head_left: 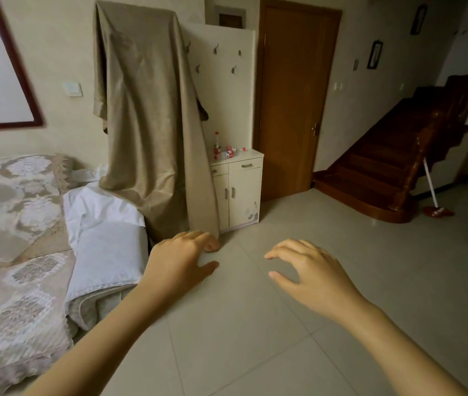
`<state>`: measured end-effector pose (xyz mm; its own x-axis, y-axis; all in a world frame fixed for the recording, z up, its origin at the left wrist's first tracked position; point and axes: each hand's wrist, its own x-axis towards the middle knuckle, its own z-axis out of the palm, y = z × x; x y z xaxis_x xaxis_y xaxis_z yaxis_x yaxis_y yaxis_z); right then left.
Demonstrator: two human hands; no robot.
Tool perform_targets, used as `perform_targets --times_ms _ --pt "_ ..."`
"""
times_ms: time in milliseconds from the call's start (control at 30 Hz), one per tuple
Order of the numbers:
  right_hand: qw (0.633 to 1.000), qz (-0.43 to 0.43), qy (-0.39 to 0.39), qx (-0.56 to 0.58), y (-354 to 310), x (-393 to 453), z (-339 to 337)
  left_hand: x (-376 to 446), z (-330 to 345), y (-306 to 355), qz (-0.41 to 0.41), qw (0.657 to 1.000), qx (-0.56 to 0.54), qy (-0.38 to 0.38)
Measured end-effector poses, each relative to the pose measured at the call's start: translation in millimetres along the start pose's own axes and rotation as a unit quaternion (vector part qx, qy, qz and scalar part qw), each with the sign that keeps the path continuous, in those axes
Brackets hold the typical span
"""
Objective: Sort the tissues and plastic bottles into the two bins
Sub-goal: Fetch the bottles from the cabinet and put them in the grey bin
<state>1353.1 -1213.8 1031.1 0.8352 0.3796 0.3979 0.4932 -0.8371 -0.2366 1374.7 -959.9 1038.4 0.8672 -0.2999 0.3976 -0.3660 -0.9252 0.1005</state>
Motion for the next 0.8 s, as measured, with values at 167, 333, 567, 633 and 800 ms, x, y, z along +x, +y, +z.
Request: perform_targets --times_ms 167,333,567,633,800 --pt "1.000 0.020 0.017 -0.002 64 61 6 91 32 -10 0.021 1.000 -0.020 -0.008" --pt "0.999 0.036 0.025 -0.001 128 117 16 173 62 -8 0.046 0.999 -0.017 -0.014" --pt "0.999 0.030 0.031 0.003 230 209 42 293 124 5 0.054 0.998 -0.013 -0.006" --pt "0.999 0.027 0.030 0.011 264 239 47 334 145 3 0.051 0.999 -0.009 -0.001" --pt "1.000 0.014 0.010 0.021 342 314 63 423 187 -18 0.021 1.000 -0.017 -0.004"
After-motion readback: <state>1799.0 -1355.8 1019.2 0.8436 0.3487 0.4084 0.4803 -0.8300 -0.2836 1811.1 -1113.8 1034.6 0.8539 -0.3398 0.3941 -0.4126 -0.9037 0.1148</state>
